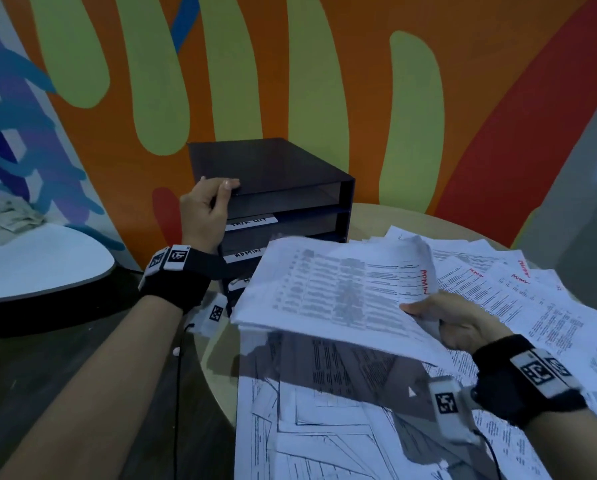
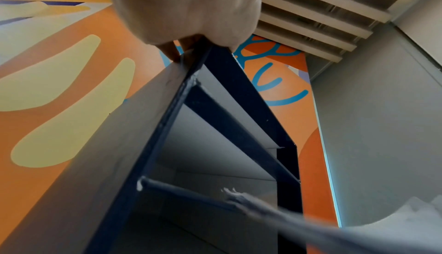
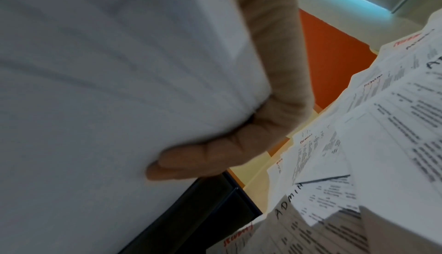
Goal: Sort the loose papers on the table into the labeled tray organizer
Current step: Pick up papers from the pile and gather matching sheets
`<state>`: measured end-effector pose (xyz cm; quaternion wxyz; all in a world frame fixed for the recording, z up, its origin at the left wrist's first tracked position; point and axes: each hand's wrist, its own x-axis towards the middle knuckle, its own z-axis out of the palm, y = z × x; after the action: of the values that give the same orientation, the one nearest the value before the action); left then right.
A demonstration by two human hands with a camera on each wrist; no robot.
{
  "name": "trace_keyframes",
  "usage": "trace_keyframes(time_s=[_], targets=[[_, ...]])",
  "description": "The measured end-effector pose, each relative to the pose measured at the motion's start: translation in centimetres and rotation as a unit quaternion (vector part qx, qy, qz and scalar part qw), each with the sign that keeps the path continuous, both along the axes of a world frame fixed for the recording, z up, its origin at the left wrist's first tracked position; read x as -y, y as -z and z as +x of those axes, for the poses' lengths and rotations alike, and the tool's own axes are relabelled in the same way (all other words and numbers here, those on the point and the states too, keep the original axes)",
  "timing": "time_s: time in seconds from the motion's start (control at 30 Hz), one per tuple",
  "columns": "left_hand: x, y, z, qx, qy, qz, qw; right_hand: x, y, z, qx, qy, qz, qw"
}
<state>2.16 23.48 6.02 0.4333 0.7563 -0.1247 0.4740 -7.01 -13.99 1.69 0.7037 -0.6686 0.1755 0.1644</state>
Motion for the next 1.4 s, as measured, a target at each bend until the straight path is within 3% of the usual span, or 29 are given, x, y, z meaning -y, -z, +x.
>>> trace_keyframes(time_s=[0.13, 0.47, 0.67, 0.77, 0.93, 1.17, 1.4], targets=[[0.0, 0.2, 0.4, 0.007, 0.007, -0.012, 1.0, 0.3, -1.4, -0.8, -0.004, 0.027, 0.079, 0.997], [0.1, 0.4, 0.5, 0.009, 0.011, -0.027, 1.0, -8.8, 0.9, 2.9, 0.03, 0.126, 0.062, 0.99], [0.6, 0.7, 0.7, 0.038, -0.004, -0.037, 0.999, -17.2, -0.2, 6.6, 0.055, 0.127, 0.053, 0.989], [0.6, 0.8, 0.7, 0.047, 0.0, -0.039, 0.998, -20.4, -1.2, 8.0, 0.052, 0.066, 0.046, 0.995], [0.5, 1.1, 0.9, 0.059, 0.004, -0.028, 0.998, -21.3, -3.2, 10.0, 0.035, 0.027, 0.02, 0.999], [0.6, 1.2, 1.2, 0.073, -0.013, -0.023, 0.997, -21.9, -2.5, 12.8, 0.062, 0.092, 0.02, 0.994], [0.8, 1.1, 1.0, 0.064, -0.023, -0.025, 0.997, -22.3, -2.3, 13.4, 0.038, 0.026, 0.044, 0.998]])
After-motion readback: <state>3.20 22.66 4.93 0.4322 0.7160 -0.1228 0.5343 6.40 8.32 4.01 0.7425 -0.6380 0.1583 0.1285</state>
